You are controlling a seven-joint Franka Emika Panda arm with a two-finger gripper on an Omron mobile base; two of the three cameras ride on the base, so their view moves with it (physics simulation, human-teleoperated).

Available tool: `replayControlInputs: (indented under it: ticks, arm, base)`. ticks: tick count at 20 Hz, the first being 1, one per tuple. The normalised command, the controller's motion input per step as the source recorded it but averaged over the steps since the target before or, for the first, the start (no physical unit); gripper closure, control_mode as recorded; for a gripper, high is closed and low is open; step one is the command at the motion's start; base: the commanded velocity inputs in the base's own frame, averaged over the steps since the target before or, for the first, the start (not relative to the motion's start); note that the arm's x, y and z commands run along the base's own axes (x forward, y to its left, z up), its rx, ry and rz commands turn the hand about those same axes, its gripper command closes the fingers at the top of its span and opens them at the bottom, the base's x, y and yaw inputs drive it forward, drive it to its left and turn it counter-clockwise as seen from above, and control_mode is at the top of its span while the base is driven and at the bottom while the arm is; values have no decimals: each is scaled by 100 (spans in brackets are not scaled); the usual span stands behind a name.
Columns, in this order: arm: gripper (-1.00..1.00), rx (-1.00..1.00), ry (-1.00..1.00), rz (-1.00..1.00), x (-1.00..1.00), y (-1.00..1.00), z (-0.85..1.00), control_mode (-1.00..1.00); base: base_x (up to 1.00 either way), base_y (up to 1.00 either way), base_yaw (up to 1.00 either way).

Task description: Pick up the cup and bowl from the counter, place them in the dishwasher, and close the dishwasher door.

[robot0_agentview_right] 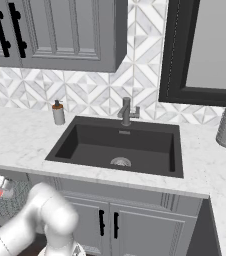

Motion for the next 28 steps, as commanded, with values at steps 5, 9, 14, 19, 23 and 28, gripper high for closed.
replayControlInputs:
  ticks: [5,9,14,19,23,28]
  arm:
    - [-100,5,-17,5,-73,-11,36,-100]
    - [-100,2,-14,0,-25,-9,20,-100]
    - [-100,1,3,0,18,-26,7,-100]
    - [-100,5,5,0,7,-31,34,-100]
    - [-100,1,7,0,-12,-13,13,-100]
    - [-100,0,3,0,-31,-1,2,-100]
  base:
    - [0,0,0]
    - [0,0,0]
    - [0,0,0]
    - [0,0,0]
    - [0,0,0]
    - [0,0,0]
